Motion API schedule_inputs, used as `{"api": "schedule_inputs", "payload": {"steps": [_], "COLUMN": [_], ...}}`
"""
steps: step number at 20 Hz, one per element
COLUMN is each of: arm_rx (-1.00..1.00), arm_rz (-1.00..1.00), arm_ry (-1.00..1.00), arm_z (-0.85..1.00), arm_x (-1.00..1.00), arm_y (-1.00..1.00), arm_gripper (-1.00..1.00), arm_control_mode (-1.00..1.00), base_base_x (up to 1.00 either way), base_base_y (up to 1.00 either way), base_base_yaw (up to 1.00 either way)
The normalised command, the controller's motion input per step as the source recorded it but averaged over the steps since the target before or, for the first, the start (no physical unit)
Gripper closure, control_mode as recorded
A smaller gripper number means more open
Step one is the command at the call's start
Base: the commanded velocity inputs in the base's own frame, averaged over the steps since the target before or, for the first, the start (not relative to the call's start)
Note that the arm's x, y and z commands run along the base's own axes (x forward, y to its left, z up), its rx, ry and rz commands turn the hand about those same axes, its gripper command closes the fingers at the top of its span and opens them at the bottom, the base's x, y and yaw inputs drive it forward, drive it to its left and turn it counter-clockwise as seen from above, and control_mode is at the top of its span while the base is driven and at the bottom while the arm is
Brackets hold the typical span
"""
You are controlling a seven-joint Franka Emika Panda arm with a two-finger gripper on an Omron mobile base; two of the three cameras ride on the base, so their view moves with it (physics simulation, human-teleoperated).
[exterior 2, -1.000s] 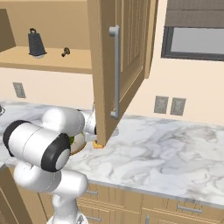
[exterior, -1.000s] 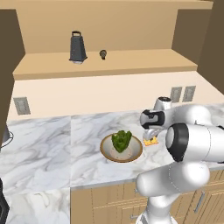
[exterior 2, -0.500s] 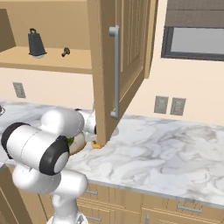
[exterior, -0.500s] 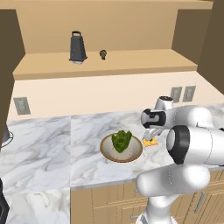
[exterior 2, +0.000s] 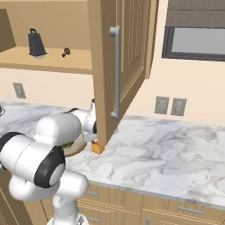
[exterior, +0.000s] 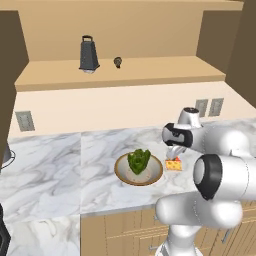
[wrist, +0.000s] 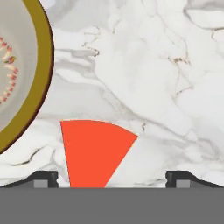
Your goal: Pick the cheese from the fridge and the cheese grater from the cabinet and place them next to the salad bowl.
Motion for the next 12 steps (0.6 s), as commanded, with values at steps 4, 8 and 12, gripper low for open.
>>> {"api": "schedule_inputs", "payload": {"steps": [4, 8, 12], "arm_rx": [-0.01, 0.0, 0.0], "arm_rz": [0.05, 0.08, 0.1], "arm_ry": [0.0, 0.0, -0.01], "arm_z": [0.19, 0.17, 0.46], "arm_x": [-0.04, -0.01, -0.12], "arm_y": [0.0, 0.02, 0.05], "arm_gripper": [-1.0, -1.0, -1.0], "arm_control_mode": [-1.0, -1.0, -1.0], "base_base_x": [0.0, 0.0, 0.0], "base_base_y": [0.0, 0.0, 0.0], "base_base_yaw": [0.0, 0.0, 0.0]}}
